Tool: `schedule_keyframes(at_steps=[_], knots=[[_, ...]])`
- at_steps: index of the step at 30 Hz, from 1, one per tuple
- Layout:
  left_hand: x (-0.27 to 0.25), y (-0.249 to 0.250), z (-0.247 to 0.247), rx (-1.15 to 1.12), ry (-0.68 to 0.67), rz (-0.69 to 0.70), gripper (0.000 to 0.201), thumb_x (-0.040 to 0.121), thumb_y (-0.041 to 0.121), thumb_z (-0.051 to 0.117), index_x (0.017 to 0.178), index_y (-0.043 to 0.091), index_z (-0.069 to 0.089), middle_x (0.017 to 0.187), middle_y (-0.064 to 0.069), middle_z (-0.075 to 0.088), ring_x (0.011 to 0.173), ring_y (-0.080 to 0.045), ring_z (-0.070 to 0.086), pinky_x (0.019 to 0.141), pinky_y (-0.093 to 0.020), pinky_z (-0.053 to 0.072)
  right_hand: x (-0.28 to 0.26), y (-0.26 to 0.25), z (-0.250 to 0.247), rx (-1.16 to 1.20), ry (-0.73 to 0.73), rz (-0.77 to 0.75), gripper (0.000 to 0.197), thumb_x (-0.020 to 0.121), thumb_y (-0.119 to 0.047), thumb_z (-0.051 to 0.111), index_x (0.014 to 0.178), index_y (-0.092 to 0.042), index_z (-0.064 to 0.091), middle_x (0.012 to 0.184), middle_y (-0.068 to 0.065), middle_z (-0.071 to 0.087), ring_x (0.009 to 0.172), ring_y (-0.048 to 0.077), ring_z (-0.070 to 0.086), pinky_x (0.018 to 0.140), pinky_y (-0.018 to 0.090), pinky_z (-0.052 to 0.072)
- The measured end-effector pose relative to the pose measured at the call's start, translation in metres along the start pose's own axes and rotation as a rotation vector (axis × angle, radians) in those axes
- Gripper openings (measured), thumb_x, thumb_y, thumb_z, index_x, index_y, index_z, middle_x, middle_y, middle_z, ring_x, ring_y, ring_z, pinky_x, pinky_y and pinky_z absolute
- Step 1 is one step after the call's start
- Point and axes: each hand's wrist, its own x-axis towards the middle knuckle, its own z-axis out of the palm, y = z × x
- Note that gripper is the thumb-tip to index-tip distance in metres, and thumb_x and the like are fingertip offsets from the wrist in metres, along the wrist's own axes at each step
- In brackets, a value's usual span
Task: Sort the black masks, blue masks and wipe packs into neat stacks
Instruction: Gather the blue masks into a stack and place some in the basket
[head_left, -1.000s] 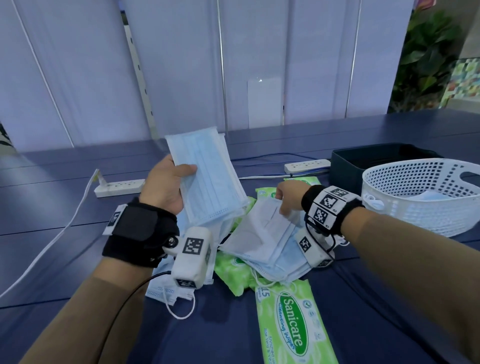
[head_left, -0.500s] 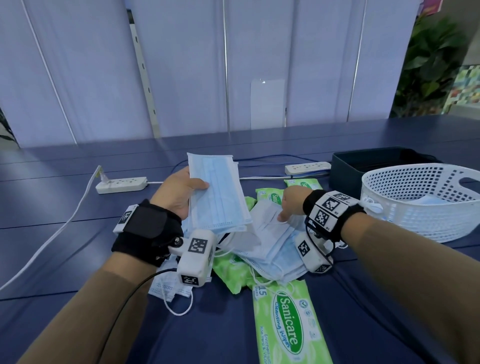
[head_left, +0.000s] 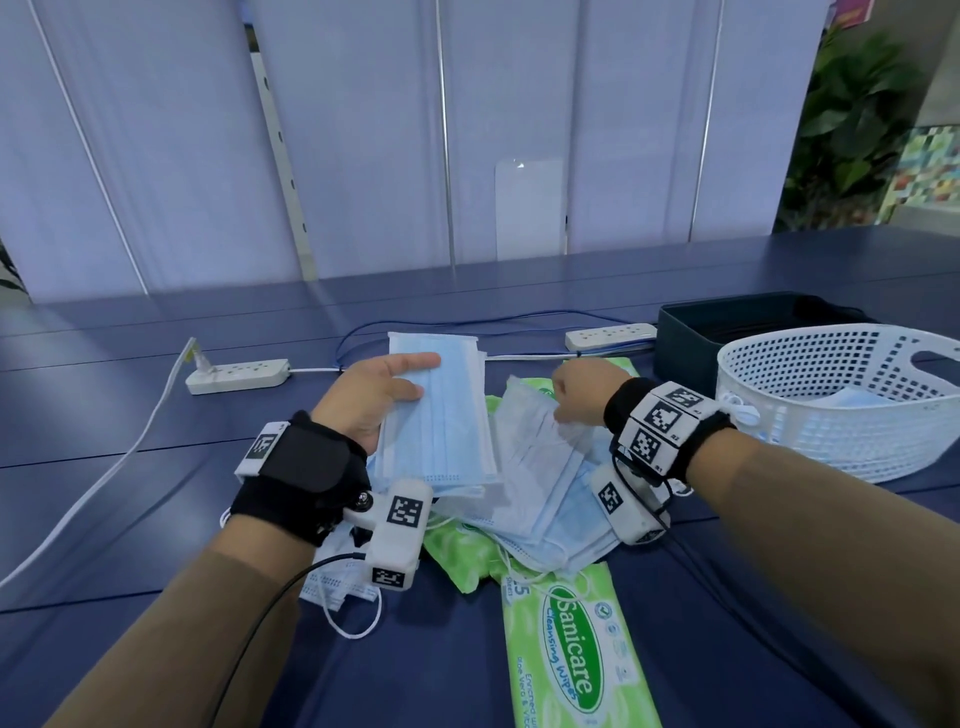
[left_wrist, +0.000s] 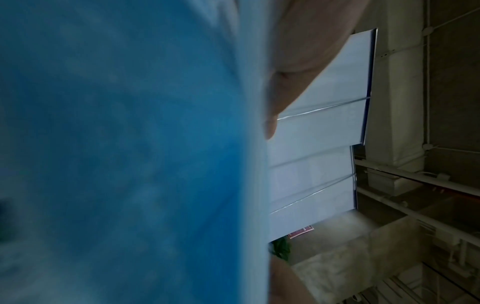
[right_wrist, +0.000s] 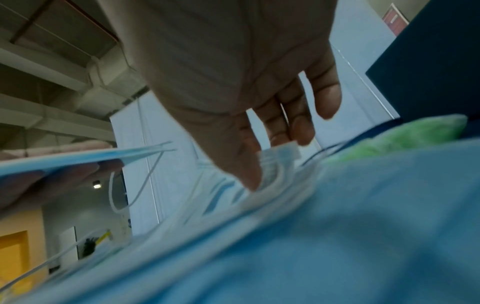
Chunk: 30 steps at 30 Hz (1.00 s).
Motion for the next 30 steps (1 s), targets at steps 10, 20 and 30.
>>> schedule_keyframes(at_steps=[10, 20, 30], knots=[[-0.003, 0.000, 0.013, -0.075, -0.139, -0.137, 0.058, 0.094, 0.051, 0.041, 0.105, 0.001, 0.069, 0.106, -0.018, 0.069, 0.088, -0.028, 0.066, 0.075, -0.032, 0.055, -0.045, -0.022, -0.068, 0.786, 0.558, -0.289, 0.034, 0.084, -0.004, 0.050, 0.065, -0.024, 0.031, 0.091, 0.008, 0.067, 0.087, 0.019, 0.060, 0.073, 0.029, 0.043], [0.001, -0.015, 0.028, -0.180, -0.182, -0.214, 0.049, 0.094, 0.046, 0.040, 0.089, 0.005, 0.065, 0.078, -0.010, 0.069, 0.065, -0.019, 0.068, 0.062, -0.027, 0.056, -0.079, -0.064, -0.043, 0.453, 0.746, -0.369, 0.007, 0.085, -0.014, 0.046, 0.079, -0.016, 0.042, 0.075, 0.006, 0.058, 0.074, 0.032, 0.047, 0.065, 0.041, 0.038], [0.006, -0.020, 0.019, -0.130, -0.324, -0.360, 0.088, 0.091, 0.067, 0.015, 0.087, 0.004, 0.076, 0.085, -0.018, 0.072, 0.071, -0.023, 0.070, 0.063, -0.026, 0.055, -0.031, -0.048, -0.118, 0.410, 0.669, -0.277, 0.011, 0.085, -0.011, 0.046, 0.080, -0.017, 0.038, 0.075, 0.005, 0.050, 0.072, 0.028, 0.045, 0.061, 0.035, 0.029]])
